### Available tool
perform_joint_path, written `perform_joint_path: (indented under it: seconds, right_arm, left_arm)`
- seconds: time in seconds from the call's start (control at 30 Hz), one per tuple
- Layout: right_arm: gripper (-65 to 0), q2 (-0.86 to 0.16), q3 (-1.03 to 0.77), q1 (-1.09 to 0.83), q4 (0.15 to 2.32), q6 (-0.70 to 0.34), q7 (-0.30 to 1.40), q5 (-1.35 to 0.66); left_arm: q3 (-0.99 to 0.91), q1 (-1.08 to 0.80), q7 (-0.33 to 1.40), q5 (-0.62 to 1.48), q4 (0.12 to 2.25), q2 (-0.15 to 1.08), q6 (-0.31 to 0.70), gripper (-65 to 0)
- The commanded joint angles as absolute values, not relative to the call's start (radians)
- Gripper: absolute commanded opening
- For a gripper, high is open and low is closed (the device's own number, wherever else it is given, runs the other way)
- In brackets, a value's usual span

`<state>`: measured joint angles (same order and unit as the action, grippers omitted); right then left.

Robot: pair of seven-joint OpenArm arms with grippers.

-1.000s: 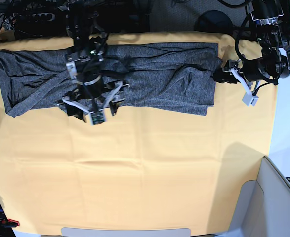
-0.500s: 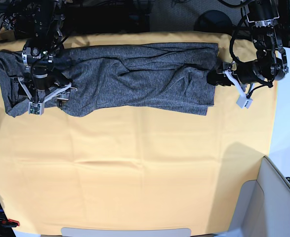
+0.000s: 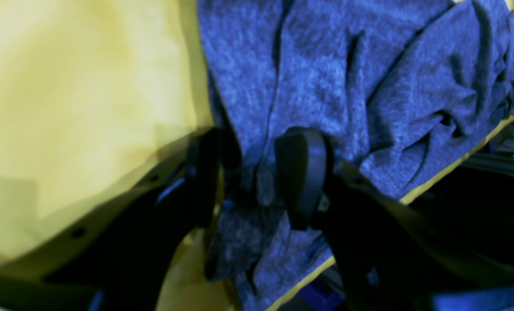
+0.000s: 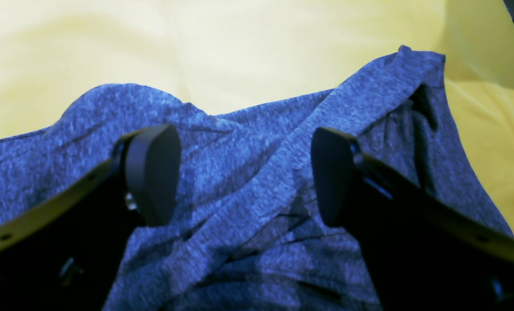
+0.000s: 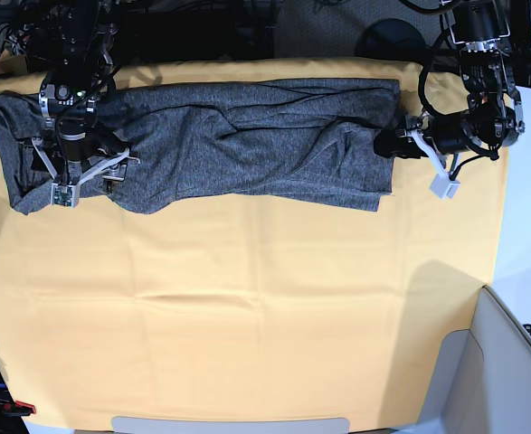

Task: Fold the T-shirt properly
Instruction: 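Grasp the strip's other end with the left gripper and fold it toward the right gripper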

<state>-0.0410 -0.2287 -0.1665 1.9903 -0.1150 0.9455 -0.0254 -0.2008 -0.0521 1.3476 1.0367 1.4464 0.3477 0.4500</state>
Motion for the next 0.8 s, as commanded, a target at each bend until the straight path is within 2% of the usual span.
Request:
perform_joint_path:
  seconds: [0.0,0.5,0.67,0.77]
  right_arm:
    - [-18.3,-0.044,-0.231,-0.157,2.008,-0.116,0.921,-0.022]
    - [-18.3,-0.045,-0.229,-0.159,2.005,-0.116,0.921,-0.022]
    - [-18.3,-0.047,-0.229,-0.159,2.003,-0.116,0.921,-0.019]
    - [-18.3,-0.047,-0.229,-0.156,2.003,-0.116,0.921,-0.018]
  left_arm:
    - [-0.182,-0.050,1.368,1.015,1.451,0.348,0.449,-39.3]
    - [-0.070,-0.015,1.374,1.015,1.455,0.314,0.449,-40.0]
    - [-0.071,-0.015,1.369,1.015,1.455,0.320,0.449,-49.0]
    - [-0.076,-0.018,1.369,1.015,1.457,0.320,0.449,-60.3]
